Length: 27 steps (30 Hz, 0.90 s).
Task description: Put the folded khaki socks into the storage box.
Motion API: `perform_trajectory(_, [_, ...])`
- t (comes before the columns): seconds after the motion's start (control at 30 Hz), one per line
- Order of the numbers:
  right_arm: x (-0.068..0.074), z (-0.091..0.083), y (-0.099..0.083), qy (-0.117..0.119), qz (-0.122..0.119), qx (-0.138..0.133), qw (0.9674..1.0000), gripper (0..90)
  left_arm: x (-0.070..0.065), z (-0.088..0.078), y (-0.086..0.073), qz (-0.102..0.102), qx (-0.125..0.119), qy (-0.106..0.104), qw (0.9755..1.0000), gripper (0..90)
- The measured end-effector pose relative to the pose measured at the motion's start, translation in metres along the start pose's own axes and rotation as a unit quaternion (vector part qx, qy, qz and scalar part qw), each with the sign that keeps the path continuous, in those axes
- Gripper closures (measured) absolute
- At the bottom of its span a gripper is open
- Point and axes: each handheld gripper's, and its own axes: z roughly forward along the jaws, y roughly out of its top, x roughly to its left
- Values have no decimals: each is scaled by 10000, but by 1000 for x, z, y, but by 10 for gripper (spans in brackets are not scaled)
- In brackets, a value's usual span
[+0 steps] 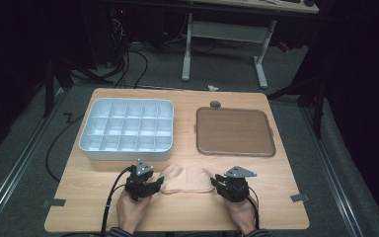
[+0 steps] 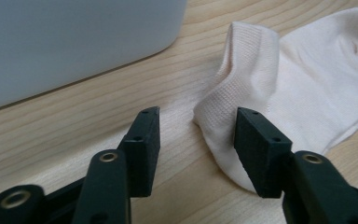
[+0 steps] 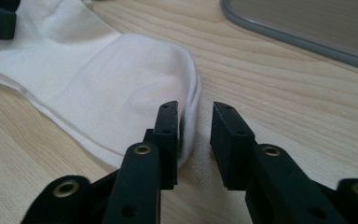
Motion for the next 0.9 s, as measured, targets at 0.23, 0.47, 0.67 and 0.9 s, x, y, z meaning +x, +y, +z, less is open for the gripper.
perform_trajectory(0.23, [4,-17,16,-3,-69,-301,9995,650,1,-1,1,-25,-79,-44,10000,493])
perform_trajectory(0.47, [34,-1,34,636,-381,-221,9970,796,-5,3,1,-28,-104,-141,9998,493])
perform_trajectory(0.67, [62,26,39,900,-641,-19,9939,848,-7,7,0,-56,-33,-122,9999,520])
perform_trajectory(0.9, [76,43,38,969,-764,241,9921,863,-16,11,-3,-454,-198,-202,9986,535])
